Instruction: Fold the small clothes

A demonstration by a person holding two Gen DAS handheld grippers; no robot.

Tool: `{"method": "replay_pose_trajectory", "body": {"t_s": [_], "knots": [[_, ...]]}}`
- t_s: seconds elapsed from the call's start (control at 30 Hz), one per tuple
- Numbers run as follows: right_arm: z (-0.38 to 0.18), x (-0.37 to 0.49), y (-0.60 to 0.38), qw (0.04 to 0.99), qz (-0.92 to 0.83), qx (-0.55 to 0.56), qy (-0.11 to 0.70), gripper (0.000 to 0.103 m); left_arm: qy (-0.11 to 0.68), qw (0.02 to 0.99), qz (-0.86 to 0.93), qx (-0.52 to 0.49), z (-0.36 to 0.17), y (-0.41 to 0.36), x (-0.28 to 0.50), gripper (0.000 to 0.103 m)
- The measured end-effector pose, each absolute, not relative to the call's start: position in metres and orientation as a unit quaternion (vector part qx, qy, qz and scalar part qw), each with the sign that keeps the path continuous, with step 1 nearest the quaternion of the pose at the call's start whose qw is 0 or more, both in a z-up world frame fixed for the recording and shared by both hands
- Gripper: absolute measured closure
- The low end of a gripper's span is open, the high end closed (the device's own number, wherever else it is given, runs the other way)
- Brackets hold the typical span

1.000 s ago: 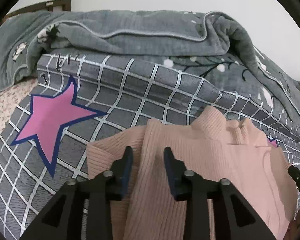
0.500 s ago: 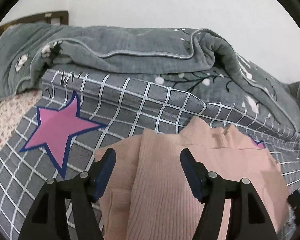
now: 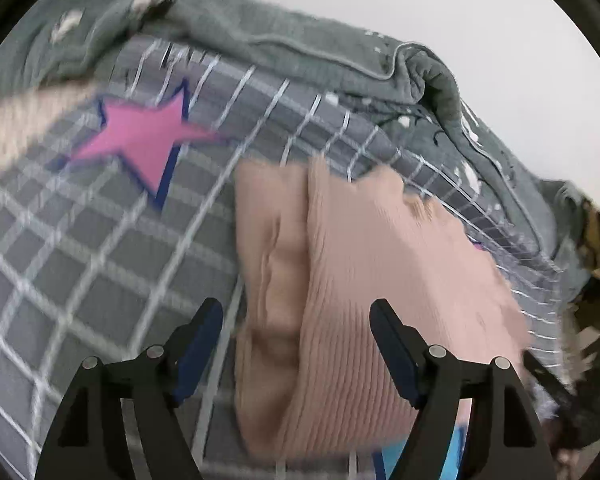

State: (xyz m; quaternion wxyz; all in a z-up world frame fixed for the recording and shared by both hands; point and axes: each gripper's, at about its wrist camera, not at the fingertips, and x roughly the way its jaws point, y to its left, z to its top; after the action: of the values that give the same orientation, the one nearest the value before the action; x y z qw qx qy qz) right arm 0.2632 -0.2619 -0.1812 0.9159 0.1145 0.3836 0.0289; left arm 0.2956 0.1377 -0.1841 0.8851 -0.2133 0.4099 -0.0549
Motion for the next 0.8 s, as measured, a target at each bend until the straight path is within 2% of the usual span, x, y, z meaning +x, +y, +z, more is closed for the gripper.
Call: {"method": "replay_pose_trajectory", "body": {"t_s": [0.13, 0.27, 0.5, 0.67, 0.8], "knots": [[-0.194, 0.271, -0.262, 0.902, 0.030, 0.122, 0.412, 0.042, 0.424, 0.873, -0.077, -0.229, -0.190, 0.137, 0.294, 0.026], [-0.200, 0.273, -0.259, 0.902, 0.037, 0.115, 0.414, 0.037, 0.434, 0.870, -0.070, -0.223, -0.195, 0.133, 0.300, 0.026], [-0.200, 0.265, -0.259, 0.900, 0.050, 0.110, 0.419, 0.037, 0.448, 0.871, -0.077, -0.189, -0.193, 0.128, 0.290, 0.026], [-0.199, 0.247, -0.261, 0.897, 0.070, 0.120, 0.419, 0.036, 0.444, 0.863, -0.092, -0.221, -0.196, 0.136, 0.275, 0.026], [-0.201, 0.248, -0.256, 0.899, 0.062, 0.115, 0.419, 0.038, 0.445, 0.864, -0.083, -0.220, -0.198, 0.132, 0.275, 0.032]]}}
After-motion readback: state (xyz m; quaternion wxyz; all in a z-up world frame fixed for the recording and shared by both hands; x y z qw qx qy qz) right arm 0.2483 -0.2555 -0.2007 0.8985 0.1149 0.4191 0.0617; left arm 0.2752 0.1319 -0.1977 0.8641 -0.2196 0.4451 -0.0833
